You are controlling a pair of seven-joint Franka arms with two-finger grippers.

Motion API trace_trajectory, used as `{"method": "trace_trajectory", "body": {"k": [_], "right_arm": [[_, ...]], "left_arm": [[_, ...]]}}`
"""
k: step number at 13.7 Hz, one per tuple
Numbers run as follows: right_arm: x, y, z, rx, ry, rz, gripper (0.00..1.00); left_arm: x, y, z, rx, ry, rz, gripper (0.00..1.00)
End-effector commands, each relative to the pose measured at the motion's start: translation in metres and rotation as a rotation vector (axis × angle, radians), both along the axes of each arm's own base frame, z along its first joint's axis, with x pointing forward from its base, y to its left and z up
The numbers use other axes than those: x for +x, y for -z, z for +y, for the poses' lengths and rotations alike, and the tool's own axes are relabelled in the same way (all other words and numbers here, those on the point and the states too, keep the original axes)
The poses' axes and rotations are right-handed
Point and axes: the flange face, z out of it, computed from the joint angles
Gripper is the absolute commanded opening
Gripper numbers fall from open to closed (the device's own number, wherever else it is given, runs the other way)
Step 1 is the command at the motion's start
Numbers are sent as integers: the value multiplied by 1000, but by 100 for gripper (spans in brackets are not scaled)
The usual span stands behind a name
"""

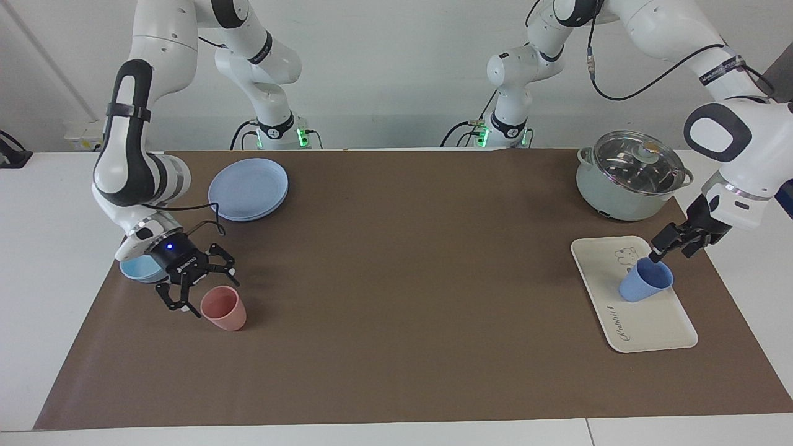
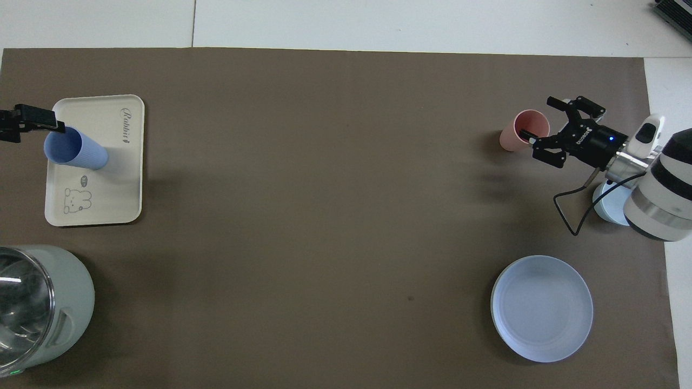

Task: Place cup on tray
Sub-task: 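Open the left gripper on the blue cup while the right gripper releases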

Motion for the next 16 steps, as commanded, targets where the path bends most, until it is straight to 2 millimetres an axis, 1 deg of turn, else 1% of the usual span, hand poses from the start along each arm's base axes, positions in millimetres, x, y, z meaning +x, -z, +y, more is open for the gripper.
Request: {"method": "trace_trajectory", "body": {"k": [1,2,3,4,6,7,8,10,11,12,13,15,16], "right_arm": [[-13,-38,0,-35,-10,77,100],[-14,-54,0,-67,-16,120,100],[-15,-65,-1,-111,-22,160,100],[-17,-77,-1,-148,-25,185,100],[-16,-91,3,-184,-7,229,100],[-14,-101,13,-215,20,238,100],[-12,-111,31,-243,49,259,100],[-11,-130,56,-298,113,337,100],[-13,-145,70,-332,151,375,100],[-16,-155,80,-364,195,412,100],[-18,-164,94,-393,236,443,100],[-25,-174,120,-435,291,496,100],[-28,-175,130,-452,323,531,100]], "left_arm": [[5,-35,-39,91,77,108,100],[1,-47,-58,119,113,149,100],[-3,-57,-77,139,146,180,100],[-8,-61,-93,164,174,206,100],[-19,-74,-111,177,201,233,100],[-28,-93,-121,183,214,206,100],[-39,-106,-123,186,212,195,100],[-61,-107,-131,189,215,206,100],[-71,-104,-134,189,221,218,100],[-78,-102,-134,190,219,218,100],[-80,-100,-135,191,221,209,100],[-81,-105,-133,180,217,184,100],[-81,-108,-133,178,216,176,100]]}}
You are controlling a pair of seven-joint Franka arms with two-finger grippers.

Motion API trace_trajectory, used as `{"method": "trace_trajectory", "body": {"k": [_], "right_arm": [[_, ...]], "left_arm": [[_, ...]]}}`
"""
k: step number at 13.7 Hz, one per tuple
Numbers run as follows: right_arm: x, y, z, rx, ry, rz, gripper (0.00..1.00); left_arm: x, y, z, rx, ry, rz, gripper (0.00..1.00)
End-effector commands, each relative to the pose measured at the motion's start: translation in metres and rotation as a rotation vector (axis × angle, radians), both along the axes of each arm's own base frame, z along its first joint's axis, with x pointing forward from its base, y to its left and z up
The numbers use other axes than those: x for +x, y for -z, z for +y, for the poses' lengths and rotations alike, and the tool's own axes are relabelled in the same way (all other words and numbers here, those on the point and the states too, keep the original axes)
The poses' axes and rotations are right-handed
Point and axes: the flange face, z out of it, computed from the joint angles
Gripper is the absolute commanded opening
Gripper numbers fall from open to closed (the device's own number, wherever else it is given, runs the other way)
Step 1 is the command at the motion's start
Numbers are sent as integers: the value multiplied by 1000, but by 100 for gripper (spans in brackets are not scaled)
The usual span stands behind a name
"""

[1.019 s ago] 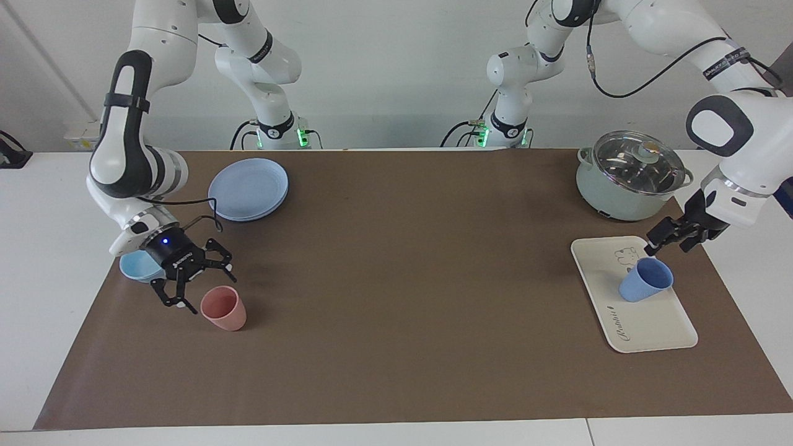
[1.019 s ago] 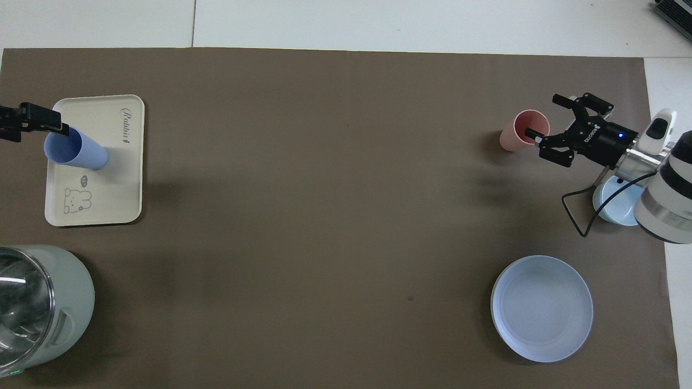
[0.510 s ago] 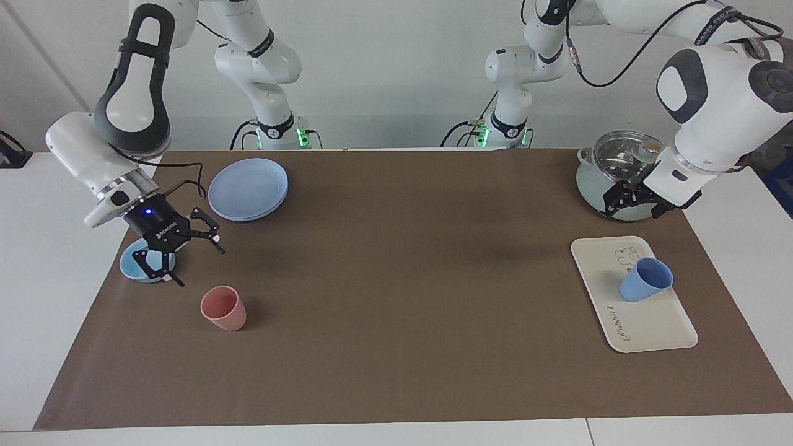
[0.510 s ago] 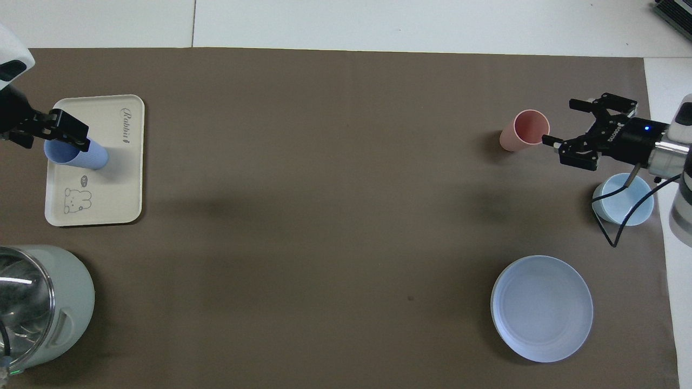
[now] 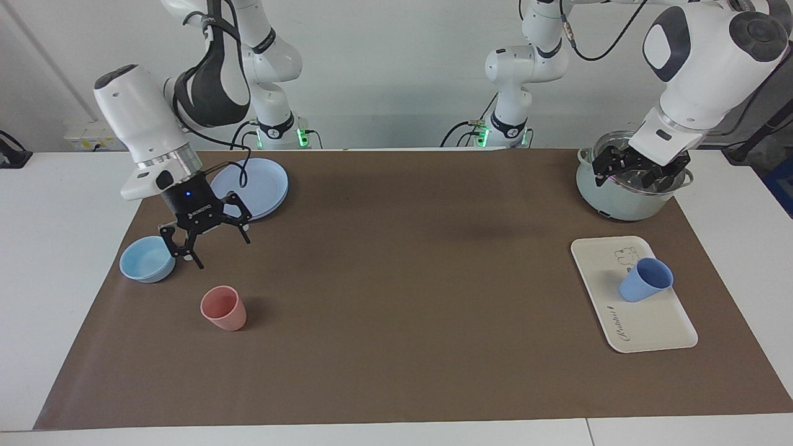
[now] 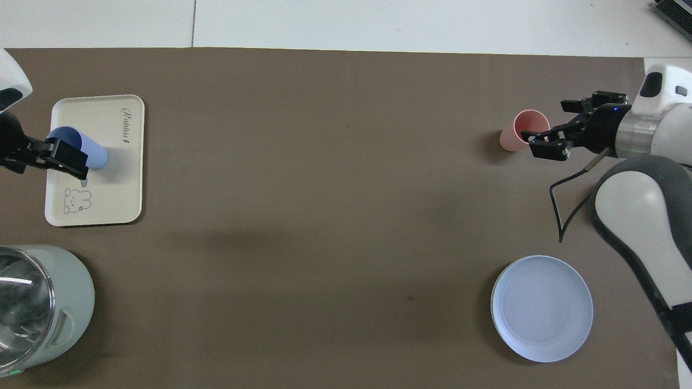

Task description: Place cup on tray

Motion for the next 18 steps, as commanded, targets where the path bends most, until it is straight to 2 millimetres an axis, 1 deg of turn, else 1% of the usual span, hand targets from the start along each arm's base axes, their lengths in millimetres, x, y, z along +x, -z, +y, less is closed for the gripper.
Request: {"method": "trace_trajectory", "body": {"k": [1,2,4,5,7,9,10,12,13,14,15,17,18], "right_arm": [[-12,-13,20,-61,102,73,100],[-16,-19,24,-114,153,120,100],[-23,-36,22,-184,286,213,100],[-26,-42,22,-178,340,248,100],[-31,-61,14,-157,427,287,100],[-37,-90,0,-160,467,349,100],[-41,-102,-6,-163,480,378,100],[-50,-117,-12,-167,491,431,100],[-55,-124,-13,-153,501,461,100],[-57,-127,-11,-115,534,488,100],[-58,-125,-16,-69,599,504,100],[-60,-120,-15,-64,607,515,100],[-60,-120,-18,-62,613,514,100]], "left_arm": [[-8,-3,-4,-13,-12,-29,100],[-8,-4,-3,-31,-19,-29,100],[-12,-10,-2,-33,-22,-38,100],[-12,-12,-3,-31,-38,-44,100],[-13,-18,0,-29,-64,-55,100],[-16,-15,1,-27,-64,-51,100],[-18,-9,0,-27,-62,-54,100],[-20,5,-6,-31,-52,-116,100],[-19,5,-5,-31,-55,-126,100],[-19,4,-4,-31,-58,-129,100],[-19,2,-3,-31,-61,-131,100],[-19,4,-3,-31,-67,-128,100],[-19,3,-2,-30,-73,-128,100]]}}
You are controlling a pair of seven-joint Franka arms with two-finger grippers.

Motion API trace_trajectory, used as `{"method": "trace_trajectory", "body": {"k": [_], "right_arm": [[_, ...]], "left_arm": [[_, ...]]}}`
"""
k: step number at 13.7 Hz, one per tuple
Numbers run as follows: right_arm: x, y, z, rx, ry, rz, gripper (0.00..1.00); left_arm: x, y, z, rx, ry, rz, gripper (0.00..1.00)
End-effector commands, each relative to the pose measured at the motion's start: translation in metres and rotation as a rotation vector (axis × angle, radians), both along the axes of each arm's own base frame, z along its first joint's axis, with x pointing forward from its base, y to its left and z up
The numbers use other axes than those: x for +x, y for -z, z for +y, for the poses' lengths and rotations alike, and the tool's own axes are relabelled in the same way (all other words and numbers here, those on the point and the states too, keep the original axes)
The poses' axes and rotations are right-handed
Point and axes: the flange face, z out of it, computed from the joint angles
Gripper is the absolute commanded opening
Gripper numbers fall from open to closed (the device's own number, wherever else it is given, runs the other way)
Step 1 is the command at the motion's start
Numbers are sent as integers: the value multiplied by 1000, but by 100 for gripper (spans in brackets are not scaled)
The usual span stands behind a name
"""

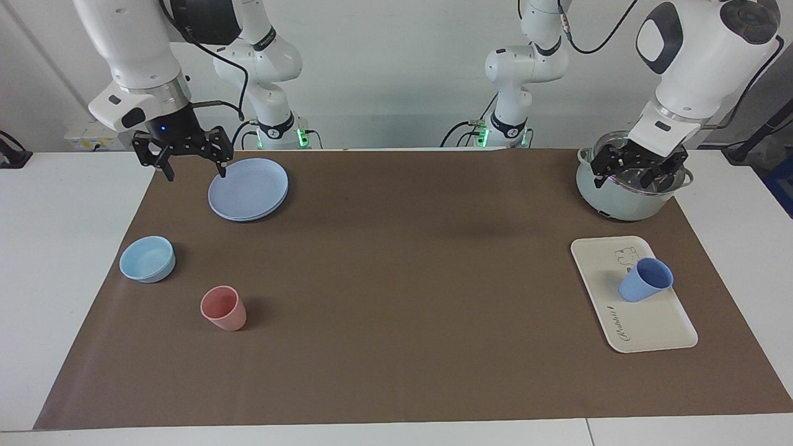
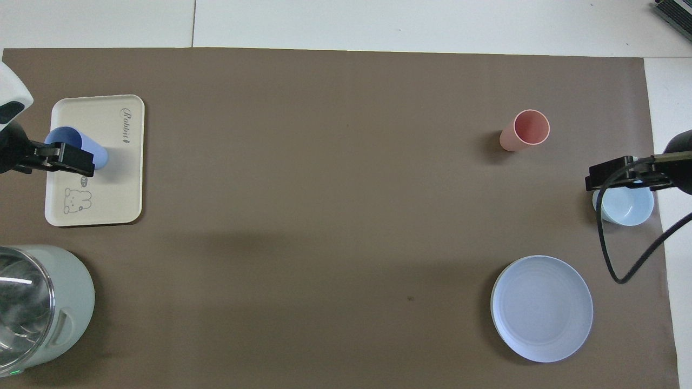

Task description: Place cup on tray

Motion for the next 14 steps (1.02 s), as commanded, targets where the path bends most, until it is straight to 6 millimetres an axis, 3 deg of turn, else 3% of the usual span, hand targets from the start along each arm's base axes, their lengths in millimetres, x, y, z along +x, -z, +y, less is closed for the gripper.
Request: {"method": "trace_trajectory", "body": {"k": [1,5,7,14], "right_arm": [[-2,2,-9,24,41,11,100],[-8,-3,-10,-21,-9,40,100],[-14,-22,-9,-59,-23,36,100],[-19,-12,-6,-6,-19,32,100]], "left_arm": [[-8,-2,0,-14,-23,-23,100],[-8,-3,-2,-19,-46,-28,100],[-8,-8,-6,-19,-67,-33,100],[-29,-34,-6,-15,-57,-4,100]]}}
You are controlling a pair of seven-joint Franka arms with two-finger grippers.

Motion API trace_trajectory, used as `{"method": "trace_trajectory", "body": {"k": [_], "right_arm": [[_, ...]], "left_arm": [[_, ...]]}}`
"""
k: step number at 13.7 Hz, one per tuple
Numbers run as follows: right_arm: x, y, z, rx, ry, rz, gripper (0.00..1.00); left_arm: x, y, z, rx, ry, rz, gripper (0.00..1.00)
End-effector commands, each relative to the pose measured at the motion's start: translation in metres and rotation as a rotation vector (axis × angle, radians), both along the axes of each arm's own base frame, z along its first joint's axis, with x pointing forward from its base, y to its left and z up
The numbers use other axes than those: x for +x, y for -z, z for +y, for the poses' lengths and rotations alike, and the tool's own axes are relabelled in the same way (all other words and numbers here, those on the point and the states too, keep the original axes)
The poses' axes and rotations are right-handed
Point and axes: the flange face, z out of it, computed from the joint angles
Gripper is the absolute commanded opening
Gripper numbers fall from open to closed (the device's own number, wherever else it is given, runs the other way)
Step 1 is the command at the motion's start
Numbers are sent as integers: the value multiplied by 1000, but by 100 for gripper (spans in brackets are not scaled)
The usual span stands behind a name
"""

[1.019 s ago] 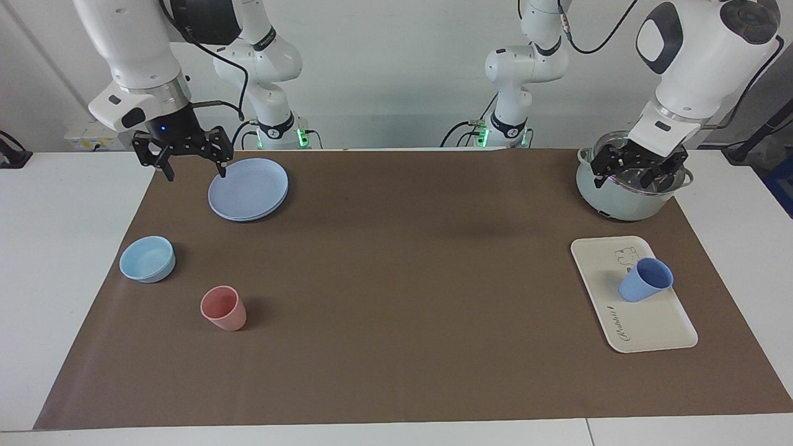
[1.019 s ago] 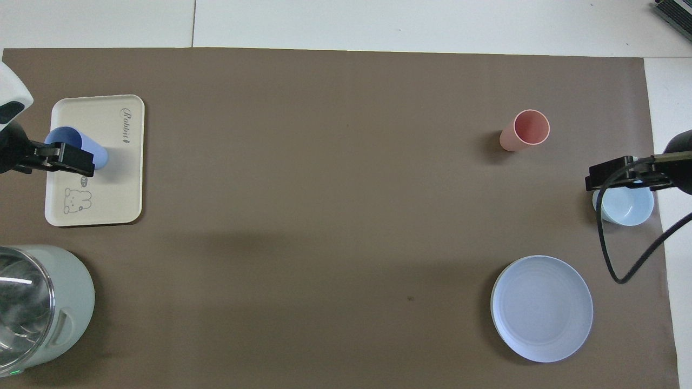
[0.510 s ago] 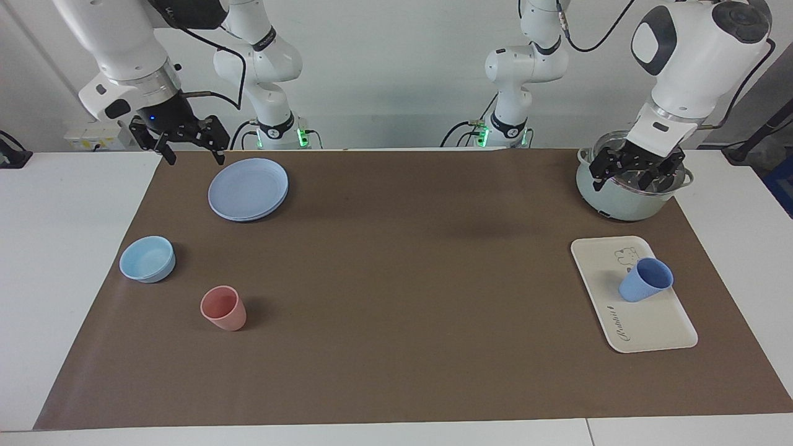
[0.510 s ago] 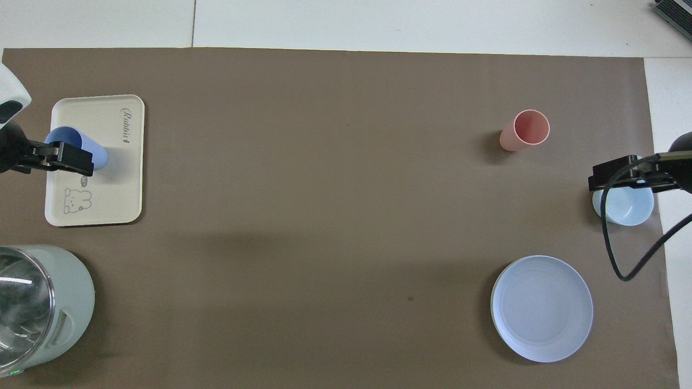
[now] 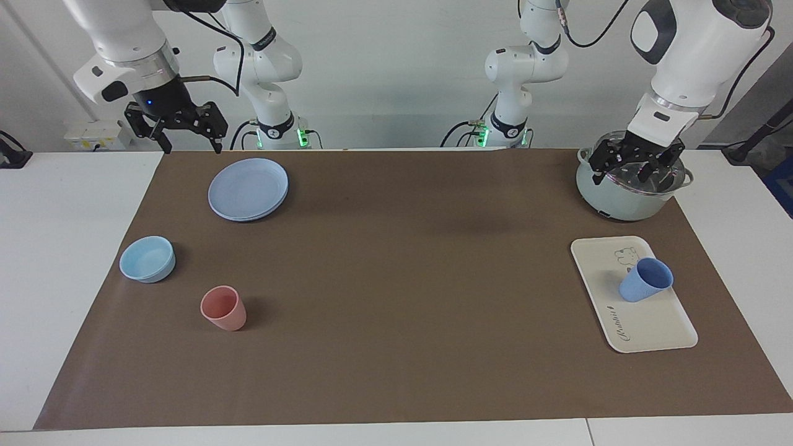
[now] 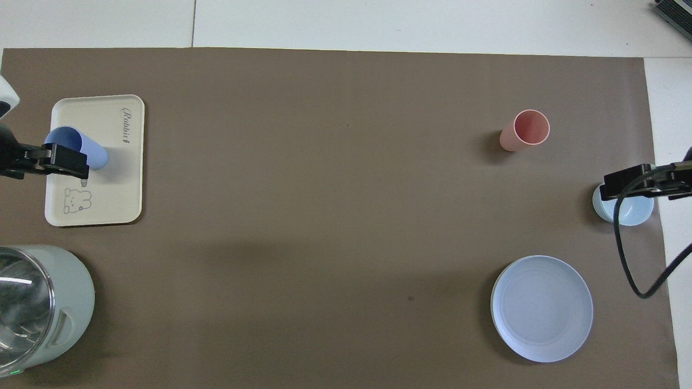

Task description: Place cup on tray

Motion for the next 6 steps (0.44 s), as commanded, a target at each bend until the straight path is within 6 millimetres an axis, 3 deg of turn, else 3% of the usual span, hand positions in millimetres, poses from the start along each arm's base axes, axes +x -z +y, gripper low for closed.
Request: {"method": "trace_trajectory", "body": {"k": [1,6], "right_arm": [[-7,5,-3,19,-4,3,100],[-6,3,0,20,-1,-6,100]], "left_arm": [[-15,-14,-4,-11,-2,14,100],[-14,-16,-6,-12,2,-6,100]]}}
